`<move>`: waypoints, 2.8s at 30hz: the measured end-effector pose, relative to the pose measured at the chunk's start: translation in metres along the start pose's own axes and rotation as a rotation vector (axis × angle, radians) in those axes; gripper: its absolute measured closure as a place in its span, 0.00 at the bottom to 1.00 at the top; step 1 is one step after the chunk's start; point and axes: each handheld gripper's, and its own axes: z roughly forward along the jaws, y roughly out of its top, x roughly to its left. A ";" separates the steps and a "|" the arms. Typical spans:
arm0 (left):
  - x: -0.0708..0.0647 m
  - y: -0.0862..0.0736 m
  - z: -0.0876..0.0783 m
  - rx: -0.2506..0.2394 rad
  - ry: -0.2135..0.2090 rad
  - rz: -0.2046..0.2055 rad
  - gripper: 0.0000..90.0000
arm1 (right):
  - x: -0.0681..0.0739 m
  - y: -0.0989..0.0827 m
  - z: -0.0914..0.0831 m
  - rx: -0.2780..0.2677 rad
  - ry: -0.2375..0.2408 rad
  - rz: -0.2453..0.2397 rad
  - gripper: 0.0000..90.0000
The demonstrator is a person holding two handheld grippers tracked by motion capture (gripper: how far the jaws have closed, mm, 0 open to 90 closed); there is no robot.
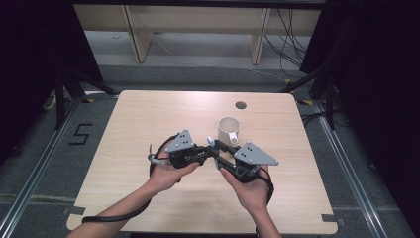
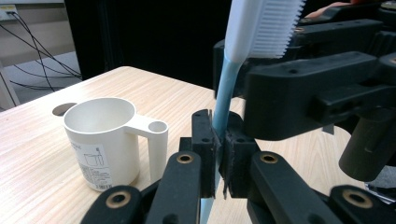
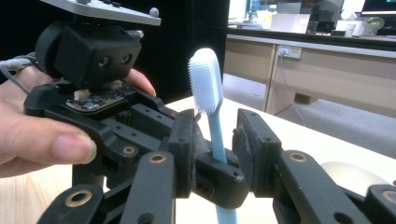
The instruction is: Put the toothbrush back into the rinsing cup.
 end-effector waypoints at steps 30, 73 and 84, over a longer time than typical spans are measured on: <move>-0.008 -0.002 -0.016 0.003 0.084 0.152 0.50 | -0.018 0.006 -0.010 -0.007 -0.111 0.006 0.95; 0.031 -0.052 -0.097 0.014 0.282 0.065 0.36 | -0.063 0.016 -0.025 0.002 -0.258 0.058 0.95; 0.035 -0.065 -0.108 0.026 0.310 0.020 0.36 | -0.070 0.031 -0.029 -0.020 -0.269 0.059 0.95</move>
